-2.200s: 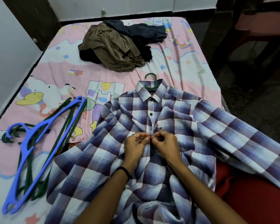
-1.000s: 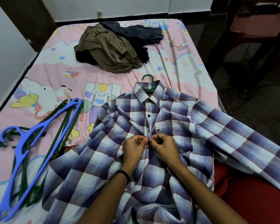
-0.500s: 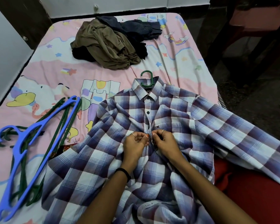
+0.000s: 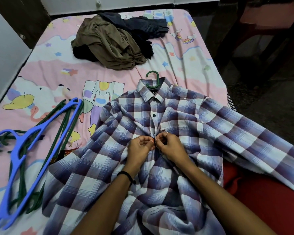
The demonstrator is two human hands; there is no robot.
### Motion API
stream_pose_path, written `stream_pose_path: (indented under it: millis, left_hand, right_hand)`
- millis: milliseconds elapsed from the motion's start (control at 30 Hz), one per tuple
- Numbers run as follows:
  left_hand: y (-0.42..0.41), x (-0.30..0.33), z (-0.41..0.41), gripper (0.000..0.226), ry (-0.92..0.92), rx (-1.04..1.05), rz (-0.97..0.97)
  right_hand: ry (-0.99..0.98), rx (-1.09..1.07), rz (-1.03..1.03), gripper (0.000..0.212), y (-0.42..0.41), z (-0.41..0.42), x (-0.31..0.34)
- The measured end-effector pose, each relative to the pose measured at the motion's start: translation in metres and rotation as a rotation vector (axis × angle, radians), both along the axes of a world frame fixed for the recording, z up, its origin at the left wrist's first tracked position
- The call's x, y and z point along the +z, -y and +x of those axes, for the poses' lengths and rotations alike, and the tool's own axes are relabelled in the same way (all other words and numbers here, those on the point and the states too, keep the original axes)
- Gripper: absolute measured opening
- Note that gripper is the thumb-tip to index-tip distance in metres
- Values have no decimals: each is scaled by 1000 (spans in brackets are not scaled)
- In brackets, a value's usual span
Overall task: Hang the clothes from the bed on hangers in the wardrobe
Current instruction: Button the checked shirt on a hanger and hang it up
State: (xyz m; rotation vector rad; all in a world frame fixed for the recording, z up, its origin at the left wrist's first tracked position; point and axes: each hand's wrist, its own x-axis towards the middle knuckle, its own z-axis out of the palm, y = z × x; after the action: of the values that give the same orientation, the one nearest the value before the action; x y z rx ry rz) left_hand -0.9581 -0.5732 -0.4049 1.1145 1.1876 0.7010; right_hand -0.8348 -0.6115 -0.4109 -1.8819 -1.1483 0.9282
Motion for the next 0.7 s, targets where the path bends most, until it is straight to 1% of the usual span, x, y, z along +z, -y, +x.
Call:
stream_pose_path:
  millis: [133, 233, 333, 433, 500, 700]
  left_hand:
    - [0, 1, 0, 15, -17, -11, 8]
    - [0, -2, -1, 10, -28, -20, 12]
    - [-1, -2, 0, 13, -35, -45, 7]
    - [-4, -1, 3, 11, -96, -69, 27]
    - [-5, -2, 4, 16, -114, -64, 25]
    - [-6, 2, 3, 16, -15, 15, -86]
  right_hand:
    - [58, 22, -2, 6, 0, 0, 1]
    - [78, 22, -5, 7, 1, -1, 0]
    - [103, 21, 3, 8, 2, -2, 0]
    - [173, 17, 25, 6, 4, -5, 0]
    - [226, 1, 47, 9, 7, -8, -1]
    - [310, 9, 158, 10, 11, -13, -5]
